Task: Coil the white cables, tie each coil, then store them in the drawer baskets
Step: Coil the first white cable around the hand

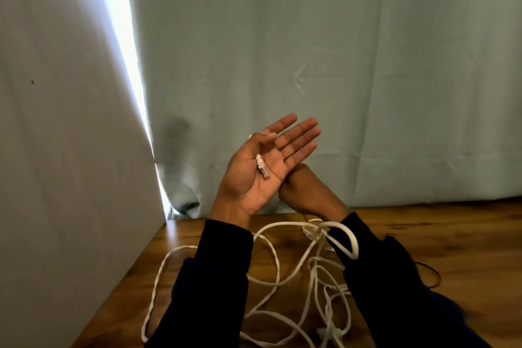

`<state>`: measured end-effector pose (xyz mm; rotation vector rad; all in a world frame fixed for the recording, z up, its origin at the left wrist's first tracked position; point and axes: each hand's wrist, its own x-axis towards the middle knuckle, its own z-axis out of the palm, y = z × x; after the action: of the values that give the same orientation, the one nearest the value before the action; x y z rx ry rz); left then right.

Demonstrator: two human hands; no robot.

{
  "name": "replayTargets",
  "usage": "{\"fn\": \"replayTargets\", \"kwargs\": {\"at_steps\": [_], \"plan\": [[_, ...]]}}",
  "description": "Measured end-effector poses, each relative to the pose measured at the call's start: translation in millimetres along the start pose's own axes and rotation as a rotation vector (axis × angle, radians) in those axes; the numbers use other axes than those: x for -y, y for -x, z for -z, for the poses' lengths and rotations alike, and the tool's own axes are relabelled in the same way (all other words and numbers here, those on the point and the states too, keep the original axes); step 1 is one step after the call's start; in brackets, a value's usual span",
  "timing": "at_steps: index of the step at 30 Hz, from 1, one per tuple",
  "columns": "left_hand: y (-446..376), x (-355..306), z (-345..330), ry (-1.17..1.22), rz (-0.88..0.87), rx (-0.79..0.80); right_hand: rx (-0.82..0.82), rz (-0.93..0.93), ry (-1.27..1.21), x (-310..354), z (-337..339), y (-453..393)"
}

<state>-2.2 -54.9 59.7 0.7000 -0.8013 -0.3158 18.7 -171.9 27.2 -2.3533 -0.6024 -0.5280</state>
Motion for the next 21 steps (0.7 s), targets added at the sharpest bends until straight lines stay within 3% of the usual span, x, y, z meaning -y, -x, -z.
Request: {"fn": "replayTargets", "kwargs": {"at_steps": [5,12,17,21], "plan": [[-2,-1,5,-0.023,0.026,-0.083,0.222,0.063,0.215,5,-6,7],[0,-4,16,-0.046,0.011,-0.124,0.355,0.024,0.418,17,17,11],[-6,9,36,-0.229,-0.014,-0.199,0.553,0.022,0.448,37,48,34],[-6,19,42,-0.320,0.014,-0.222,0.599,-0.003,0.395,62,79,57]]}}
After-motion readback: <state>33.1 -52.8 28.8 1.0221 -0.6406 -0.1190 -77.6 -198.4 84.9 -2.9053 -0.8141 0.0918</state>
